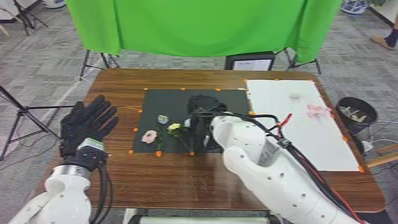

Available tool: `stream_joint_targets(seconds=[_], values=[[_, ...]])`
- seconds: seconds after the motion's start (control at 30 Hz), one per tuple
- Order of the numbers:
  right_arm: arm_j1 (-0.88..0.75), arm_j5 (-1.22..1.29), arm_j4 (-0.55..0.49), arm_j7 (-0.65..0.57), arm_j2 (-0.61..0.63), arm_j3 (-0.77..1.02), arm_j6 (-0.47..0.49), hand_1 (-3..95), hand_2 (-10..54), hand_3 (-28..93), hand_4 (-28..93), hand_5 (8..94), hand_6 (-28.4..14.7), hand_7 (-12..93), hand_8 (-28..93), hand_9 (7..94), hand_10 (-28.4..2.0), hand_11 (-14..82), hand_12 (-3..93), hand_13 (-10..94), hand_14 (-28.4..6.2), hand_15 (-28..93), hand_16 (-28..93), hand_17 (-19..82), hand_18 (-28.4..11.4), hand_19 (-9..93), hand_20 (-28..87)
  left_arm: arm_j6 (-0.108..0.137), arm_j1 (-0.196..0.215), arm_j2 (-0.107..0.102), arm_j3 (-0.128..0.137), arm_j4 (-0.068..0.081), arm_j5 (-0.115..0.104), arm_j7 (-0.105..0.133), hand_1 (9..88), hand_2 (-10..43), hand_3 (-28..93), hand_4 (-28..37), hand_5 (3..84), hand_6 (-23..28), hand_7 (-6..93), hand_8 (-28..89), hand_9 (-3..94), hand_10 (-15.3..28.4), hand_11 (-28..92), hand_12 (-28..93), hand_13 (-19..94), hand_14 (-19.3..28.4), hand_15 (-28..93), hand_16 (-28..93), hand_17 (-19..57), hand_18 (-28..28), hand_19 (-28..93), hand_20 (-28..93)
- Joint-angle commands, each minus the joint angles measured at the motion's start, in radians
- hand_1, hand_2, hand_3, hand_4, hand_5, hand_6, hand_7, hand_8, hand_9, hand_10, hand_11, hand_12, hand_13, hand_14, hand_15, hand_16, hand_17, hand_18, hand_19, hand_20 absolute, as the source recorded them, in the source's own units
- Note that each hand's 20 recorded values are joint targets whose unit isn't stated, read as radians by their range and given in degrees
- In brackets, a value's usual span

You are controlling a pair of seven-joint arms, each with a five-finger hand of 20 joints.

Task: Arrange flowers

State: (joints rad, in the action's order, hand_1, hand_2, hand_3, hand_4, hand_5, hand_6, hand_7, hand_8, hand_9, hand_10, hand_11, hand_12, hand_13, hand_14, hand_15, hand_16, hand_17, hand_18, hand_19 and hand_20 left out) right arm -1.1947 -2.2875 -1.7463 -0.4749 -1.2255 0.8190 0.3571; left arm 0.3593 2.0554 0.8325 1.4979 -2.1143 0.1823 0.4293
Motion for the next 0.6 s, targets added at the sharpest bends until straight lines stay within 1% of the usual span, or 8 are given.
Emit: stream_joint_targets(seconds=[0.03,0.1,0.13,0.17,0.27,0.4,0.47,0.6], values=[[-0.022,-0.003,-0.101,-0.049,0.134,0.126,-0.035,49.4,-9.5,74,-28,52.8,-3.1,17,-12,54.4,-14.3,10.1,13.8,66,-8.9,45,33,35,-21.9,80,36,-0.003,0.014,-0.010,-0.001,-0.011,-0.012,0.014,25.3,14.0,74,-28.3,47.4,10.6,11.0,-7,37.4,16.2,19,11,25,16.4,36,-7,-6.4,16.0,37,10],[-0.021,-0.028,-0.089,-0.076,0.186,0.163,-0.067,48.4,-9.5,75,-28,52.6,-3.3,16,-12,54.1,-13.7,10.1,13.6,66,-9.4,46,30,35,-22.0,80,35,-0.023,0.037,-0.014,0.021,-0.014,0.011,0.001,25.3,14.0,74,-28.3,47.2,10.6,11.0,-7,37.4,16.2,19,11,25,16.5,36,-7,-6.4,16.0,37,10],[-0.015,-0.017,-0.075,-0.103,0.206,0.182,-0.074,48.0,-9.5,76,-28,52.5,-3.3,16,-12,53.8,-13.5,10.0,13.5,66,-9.6,46,29,35,-22.0,80,35,-0.017,0.045,-0.013,0.029,-0.017,0.015,0.003,25.2,14.0,74,-28.3,47.2,10.5,11.0,-7,37.3,16.2,19,11,25,16.5,36,-7,-6.4,16.0,37,10],[-0.012,0.004,-0.066,-0.129,0.231,0.207,-0.074,47.2,-9.5,76,-28,51.5,-3.5,16,-12,52.5,-13.4,9.7,13.3,66,-10.2,46,28,35,-22.2,79,35,-0.013,0.049,-0.013,0.032,-0.020,0.012,0.013,25.2,14.0,74,-28.3,47.2,10.5,11.1,-7,37.3,16.2,19,11,25,16.5,36,-7,-6.4,16.0,37,10],[-0.007,0.024,-0.032,-0.187,0.314,0.265,-0.084,44.9,-9.5,77,-28,48.8,-4.4,14,-11,49.0,-14.1,9.1,12.3,64,-11.5,49,23,34,-22.6,79,34,-0.015,0.048,-0.012,0.038,-0.020,0.009,0.019,25.2,13.9,74,-28.3,47.1,10.5,11.1,-7,37.3,16.2,19,11,25,16.5,36,-7,-6.4,16.0,37,10],[0.037,0.112,0.010,-0.244,0.394,0.313,0.040,42.6,-9.5,77,-28,44.8,-5.8,13,-11,45.3,-15.5,8.2,12.3,62,-12.5,51,21,33,-23.1,80,34,-0.022,0.065,-0.017,0.045,-0.028,0.001,0.028,25.1,13.9,74,-28.3,47.1,10.5,11.0,-7,37.7,15.5,19,11,25,16.5,36,-6,-6.4,16.0,37,10],[0.060,0.117,0.050,-0.246,0.417,0.310,0.057,40.5,-9.5,76,-28,40.3,-8.3,10,-9,39.7,-18.8,7.7,12.7,57,-14.2,53,19,32,-23.8,80,33,-0.020,0.078,-0.021,0.055,-0.030,0.002,0.031,25.1,13.9,74,-28.3,47.2,10.4,10.9,-7,38.1,15.2,19,11,26,16.6,36,-6,-6.5,16.1,37,10],[0.110,0.199,0.124,-0.289,0.422,0.319,0.140,39.0,-9.5,75,-28,36.7,-10.1,8,-9,36.1,-20.6,6.6,12.7,55,-15.2,56,18,30,-24.3,80,33,-0.016,0.080,-0.020,0.058,-0.033,-0.011,0.043,25.2,14.0,73,-28.3,47.3,10.3,11.1,-7,38.6,14.9,18,11,26,16.7,36,-6,-6.6,16.1,37,10]])
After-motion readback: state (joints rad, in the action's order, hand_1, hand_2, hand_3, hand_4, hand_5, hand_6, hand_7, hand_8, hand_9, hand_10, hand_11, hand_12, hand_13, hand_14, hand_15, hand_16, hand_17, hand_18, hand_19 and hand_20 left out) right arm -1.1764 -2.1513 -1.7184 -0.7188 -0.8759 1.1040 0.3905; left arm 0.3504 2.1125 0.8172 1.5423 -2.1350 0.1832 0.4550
